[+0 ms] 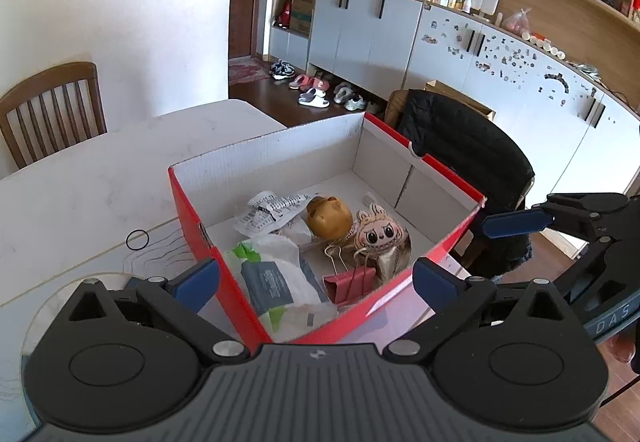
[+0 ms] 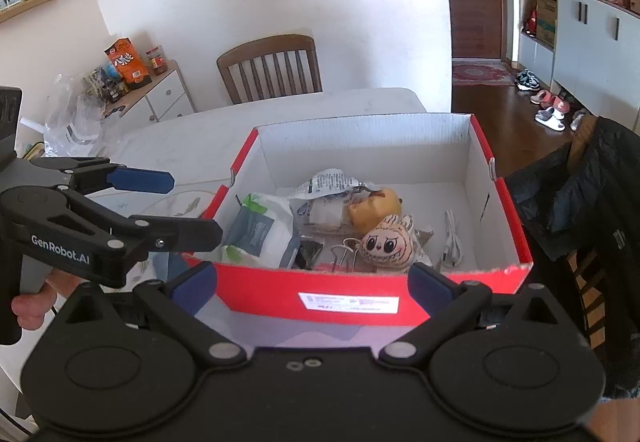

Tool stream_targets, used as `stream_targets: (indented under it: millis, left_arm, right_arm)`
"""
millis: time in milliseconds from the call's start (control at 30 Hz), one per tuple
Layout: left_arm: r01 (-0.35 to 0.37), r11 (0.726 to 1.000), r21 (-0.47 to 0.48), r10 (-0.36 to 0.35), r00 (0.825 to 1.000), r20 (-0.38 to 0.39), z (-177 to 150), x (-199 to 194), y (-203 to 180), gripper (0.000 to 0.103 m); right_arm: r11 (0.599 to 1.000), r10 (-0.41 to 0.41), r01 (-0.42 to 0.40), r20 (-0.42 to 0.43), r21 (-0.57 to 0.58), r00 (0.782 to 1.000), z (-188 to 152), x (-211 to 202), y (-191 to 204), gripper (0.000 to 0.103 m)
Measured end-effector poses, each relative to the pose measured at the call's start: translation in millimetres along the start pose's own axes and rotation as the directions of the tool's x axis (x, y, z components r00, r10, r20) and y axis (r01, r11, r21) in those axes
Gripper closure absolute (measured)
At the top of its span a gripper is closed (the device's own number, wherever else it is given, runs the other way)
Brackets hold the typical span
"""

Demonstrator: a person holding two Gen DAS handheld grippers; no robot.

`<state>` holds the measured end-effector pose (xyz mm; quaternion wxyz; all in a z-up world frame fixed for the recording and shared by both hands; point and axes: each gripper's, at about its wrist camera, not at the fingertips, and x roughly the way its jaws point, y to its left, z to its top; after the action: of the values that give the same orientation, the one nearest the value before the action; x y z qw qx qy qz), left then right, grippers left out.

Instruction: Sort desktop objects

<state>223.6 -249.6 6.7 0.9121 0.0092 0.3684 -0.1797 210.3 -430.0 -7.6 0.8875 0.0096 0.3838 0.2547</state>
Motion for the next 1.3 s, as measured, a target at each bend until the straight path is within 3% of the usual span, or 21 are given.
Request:
stream_targets:
  millis: [367, 700, 1300]
  left_arm:
    - [-0.016, 1.0, 0.005, 0.015, 0.999, 0.028, -18, -32, 13, 0.0]
    - [-0.052, 0.999, 0.011, 0.052, 0.999, 0.0, -34, -39, 28, 0.0]
    - [-0.049, 0.999, -0.006, 0.049, 0.998, -0.028, -40, -39, 42, 0.0]
  right_arm:
    - [0.998, -0.065, 0.065, 0.019, 0.009, 0.998, -14, -13, 31, 0.001]
    - [0.979, -0.161, 0.153, 0.045, 0.138, 0.986, -27, -21, 29, 0.001]
    - [0.973, -0.166, 0.158, 0.031, 0.168, 0.986, -31, -13, 39, 0.001]
